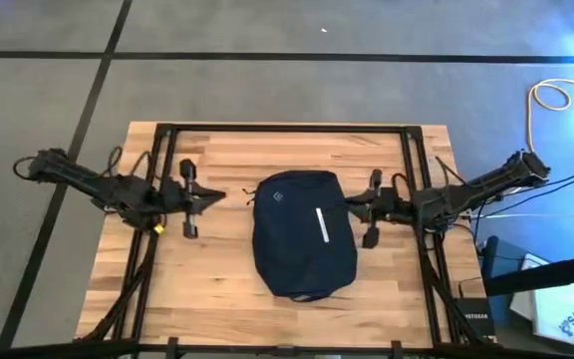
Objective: Unpack backpack
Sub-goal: Return to Home Position
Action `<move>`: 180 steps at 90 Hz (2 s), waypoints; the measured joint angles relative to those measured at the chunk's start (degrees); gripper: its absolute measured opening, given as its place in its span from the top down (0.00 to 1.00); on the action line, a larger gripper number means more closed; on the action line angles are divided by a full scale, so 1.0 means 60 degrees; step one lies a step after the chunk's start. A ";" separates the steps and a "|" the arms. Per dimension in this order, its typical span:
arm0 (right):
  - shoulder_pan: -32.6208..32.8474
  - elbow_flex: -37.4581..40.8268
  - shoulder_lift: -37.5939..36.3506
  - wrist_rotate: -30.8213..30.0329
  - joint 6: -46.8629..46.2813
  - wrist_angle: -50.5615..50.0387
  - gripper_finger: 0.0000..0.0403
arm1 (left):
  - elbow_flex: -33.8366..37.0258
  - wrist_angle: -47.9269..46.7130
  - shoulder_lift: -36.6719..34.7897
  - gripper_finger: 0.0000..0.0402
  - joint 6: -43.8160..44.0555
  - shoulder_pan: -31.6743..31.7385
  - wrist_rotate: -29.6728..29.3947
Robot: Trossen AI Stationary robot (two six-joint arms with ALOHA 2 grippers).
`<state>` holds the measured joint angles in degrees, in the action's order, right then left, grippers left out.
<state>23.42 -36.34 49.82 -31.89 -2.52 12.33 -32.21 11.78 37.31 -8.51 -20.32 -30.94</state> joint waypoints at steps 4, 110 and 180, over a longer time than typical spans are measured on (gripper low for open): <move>0.0155 0.0004 -0.0187 -0.0249 0.0005 -0.0109 1.00 | 0.0000 -0.0222 -0.0278 1.00 0.0013 0.0000 -0.0021; 0.2157 0.3245 -0.3891 -0.1343 0.0818 0.0176 1.00 | 0.1415 -0.3703 -0.4724 1.00 0.1185 0.0000 0.0257; 0.2150 0.5906 -0.7702 0.0804 0.1723 0.1015 1.00 | 0.3871 -0.2588 -0.6180 1.00 0.1207 0.0166 0.1621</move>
<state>36.32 -0.90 3.61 -27.07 7.81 18.43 -8.98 -3.75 0.23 -1.27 -19.32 -21.21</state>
